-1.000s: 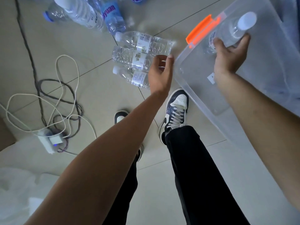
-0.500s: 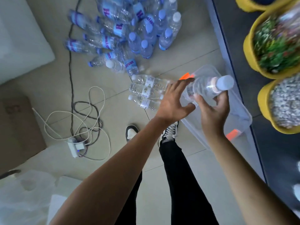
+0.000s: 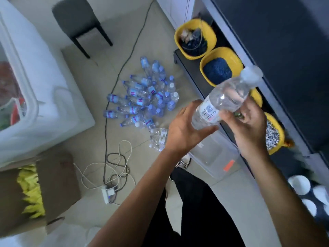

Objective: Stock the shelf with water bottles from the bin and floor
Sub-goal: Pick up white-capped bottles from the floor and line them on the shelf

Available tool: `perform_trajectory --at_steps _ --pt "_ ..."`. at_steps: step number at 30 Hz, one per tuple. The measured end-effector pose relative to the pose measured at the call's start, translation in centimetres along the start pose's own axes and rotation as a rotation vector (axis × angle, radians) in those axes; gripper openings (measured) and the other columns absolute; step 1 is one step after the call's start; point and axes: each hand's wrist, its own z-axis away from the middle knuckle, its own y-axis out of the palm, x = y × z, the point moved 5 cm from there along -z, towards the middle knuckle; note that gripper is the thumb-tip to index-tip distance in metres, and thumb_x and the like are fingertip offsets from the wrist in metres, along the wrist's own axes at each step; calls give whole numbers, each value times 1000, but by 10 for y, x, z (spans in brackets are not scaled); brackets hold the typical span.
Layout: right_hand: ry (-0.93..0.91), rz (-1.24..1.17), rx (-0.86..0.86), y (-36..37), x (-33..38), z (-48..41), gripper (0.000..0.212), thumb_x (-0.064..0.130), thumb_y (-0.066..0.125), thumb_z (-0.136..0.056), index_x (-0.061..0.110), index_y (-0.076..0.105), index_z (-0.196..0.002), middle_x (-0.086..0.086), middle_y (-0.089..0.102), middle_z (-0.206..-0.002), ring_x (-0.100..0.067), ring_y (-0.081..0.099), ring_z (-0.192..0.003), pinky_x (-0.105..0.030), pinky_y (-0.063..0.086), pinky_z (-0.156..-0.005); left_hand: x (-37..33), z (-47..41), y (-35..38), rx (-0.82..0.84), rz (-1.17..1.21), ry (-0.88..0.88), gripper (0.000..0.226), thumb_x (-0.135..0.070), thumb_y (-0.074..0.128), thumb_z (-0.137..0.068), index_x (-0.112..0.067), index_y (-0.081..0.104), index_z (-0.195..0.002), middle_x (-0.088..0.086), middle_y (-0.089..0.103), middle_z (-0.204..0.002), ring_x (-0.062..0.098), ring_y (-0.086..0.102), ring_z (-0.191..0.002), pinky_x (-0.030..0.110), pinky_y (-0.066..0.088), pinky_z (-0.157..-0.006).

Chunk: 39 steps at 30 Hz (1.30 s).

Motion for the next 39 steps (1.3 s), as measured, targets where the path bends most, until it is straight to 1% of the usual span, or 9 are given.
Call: perform_trajectory --at_steps 8,11,16,20,25,28,30,36,39 --pt "-190 -49 71 -32 174 -7 28 35 67 -86 35 67 -114 6 74 -109 -15 65 -101 -34 56 -86 -181 26 -47 -190 54 155 54 -54 87 -68 -38 55 -107 -17 67 -99 4 61 -91 38 54 -76" --pt "-192 -26 81 -44 214 -12 40 38 61 -92 20 61 -128 8 74 -105 -7 68 -92 -28 59 -71 -221 29 -59 -238 91 149 52 -58 84 -67 -38 59 -109 -19 69 -98 -1 63 -90 32 53 -75" --pt "-221 2 213 -60 263 -28 58 68 63 -87 29 61 -130 8 72 -101 -12 68 -86 -26 55 -61 -262 17 -73 -20 512 211 23 -38 62 -81 -26 69 -100 -16 74 -86 1 67 -80 22 51 -71" --pt "-249 38 394 -51 290 -47 54 62 65 -88 35 59 -134 8 74 -111 -11 64 -86 -25 48 -58 -282 -2 -76 145 537 251 23 -34 52 -80 -28 67 -97 -18 73 -85 0 66 -82 20 51 -74" --pt "-359 -33 289 -58 318 -81 38 40 68 -86 32 66 -123 10 74 -97 -10 53 -68 -23 34 -48 -306 -45 -71 319 554 343 33 -42 50 -89 -34 64 -117 -20 73 -111 1 67 -106 18 52 -89" --pt "-369 -64 120 -71 325 -120 40 37 79 -81 26 64 -117 11 72 -87 -11 56 -70 -19 40 -51 -312 -102 -67 243 426 407 48 -54 68 -83 -31 61 -125 -5 70 -120 12 68 -112 37 57 -93" --pt "-378 -54 41 -79 328 -154 38 27 78 -83 25 63 -118 11 70 -88 -10 58 -71 -14 44 -53 -314 -149 -62 159 321 420 54 -59 80 -74 -37 60 -119 -2 68 -117 7 67 -105 27 55 -87" --pt "-350 52 -57 -90 319 -286 44 12 75 -89 15 60 -130 1 75 -113 -12 71 -105 -23 56 -86 -324 -302 -41 169 224 378 46 -42 86 -77 -36 59 -114 -18 68 -110 1 66 -99 34 57 -85" --pt "-318 122 -135 -107 311 -343 45 17 73 -89 16 59 -131 2 74 -114 -13 71 -106 -30 58 -90 -336 -366 -29 96 114 433 42 -42 81 -80 -33 61 -115 -18 64 -107 2 59 -97 22 48 -80"
